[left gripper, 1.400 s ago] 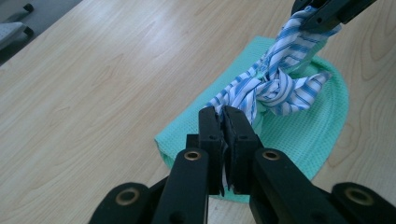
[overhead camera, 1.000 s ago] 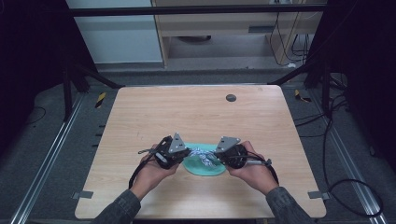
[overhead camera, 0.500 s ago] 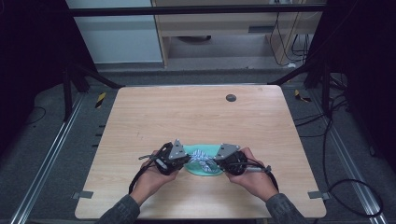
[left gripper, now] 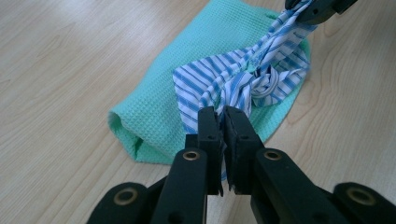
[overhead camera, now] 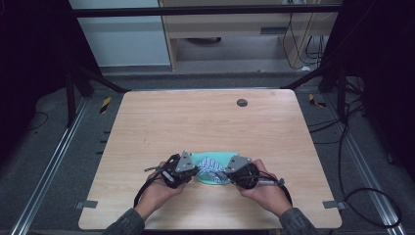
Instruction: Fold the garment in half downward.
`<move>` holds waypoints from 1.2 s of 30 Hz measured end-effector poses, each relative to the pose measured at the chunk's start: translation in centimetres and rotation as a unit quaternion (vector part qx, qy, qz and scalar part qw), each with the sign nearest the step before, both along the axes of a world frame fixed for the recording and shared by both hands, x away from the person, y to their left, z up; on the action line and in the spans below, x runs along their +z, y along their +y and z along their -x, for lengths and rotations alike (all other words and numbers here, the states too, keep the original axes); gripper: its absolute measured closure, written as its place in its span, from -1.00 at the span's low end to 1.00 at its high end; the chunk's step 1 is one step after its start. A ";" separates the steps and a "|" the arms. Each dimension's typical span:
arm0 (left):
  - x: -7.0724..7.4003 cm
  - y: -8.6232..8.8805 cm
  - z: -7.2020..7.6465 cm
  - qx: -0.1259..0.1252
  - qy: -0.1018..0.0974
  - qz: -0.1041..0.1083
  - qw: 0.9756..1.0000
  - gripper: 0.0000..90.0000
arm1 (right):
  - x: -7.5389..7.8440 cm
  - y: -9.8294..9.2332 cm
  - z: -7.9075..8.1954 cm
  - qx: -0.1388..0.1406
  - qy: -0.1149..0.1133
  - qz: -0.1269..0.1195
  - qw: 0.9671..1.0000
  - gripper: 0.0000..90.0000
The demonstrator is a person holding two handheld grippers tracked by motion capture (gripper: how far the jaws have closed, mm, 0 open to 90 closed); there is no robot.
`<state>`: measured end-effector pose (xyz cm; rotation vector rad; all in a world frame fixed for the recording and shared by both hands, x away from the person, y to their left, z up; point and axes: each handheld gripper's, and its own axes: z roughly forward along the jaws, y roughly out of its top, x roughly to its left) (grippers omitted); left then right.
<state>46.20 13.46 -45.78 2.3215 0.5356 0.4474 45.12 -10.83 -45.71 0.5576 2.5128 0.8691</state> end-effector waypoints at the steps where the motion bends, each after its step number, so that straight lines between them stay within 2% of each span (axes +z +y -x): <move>1: 0.0 0.0 0.1 -0.001 0.001 -0.001 1.000 0.91 | 0.0 0.0 0.1 0.000 0.001 0.001 1.000 0.80; 18: -1.0 0.5 1.3 -0.025 0.006 -0.005 1.000 0.94 | -0.7 0.3 1.7 0.018 -0.007 0.022 1.000 0.75; 30: -1.6 0.7 1.6 -0.031 0.013 -0.008 0.999 1.00 | -0.9 0.0 2.4 0.032 -0.010 0.027 0.999 0.97; 34: -1.6 0.9 1.7 -0.033 0.015 -0.009 0.999 1.00 | -1.0 0.0 2.6 0.038 -0.010 0.029 0.999 0.99; 36: -1.6 1.0 1.7 -0.038 0.015 -0.017 0.999 1.00 | -1.1 0.0 2.8 0.043 -0.004 0.032 0.999 1.00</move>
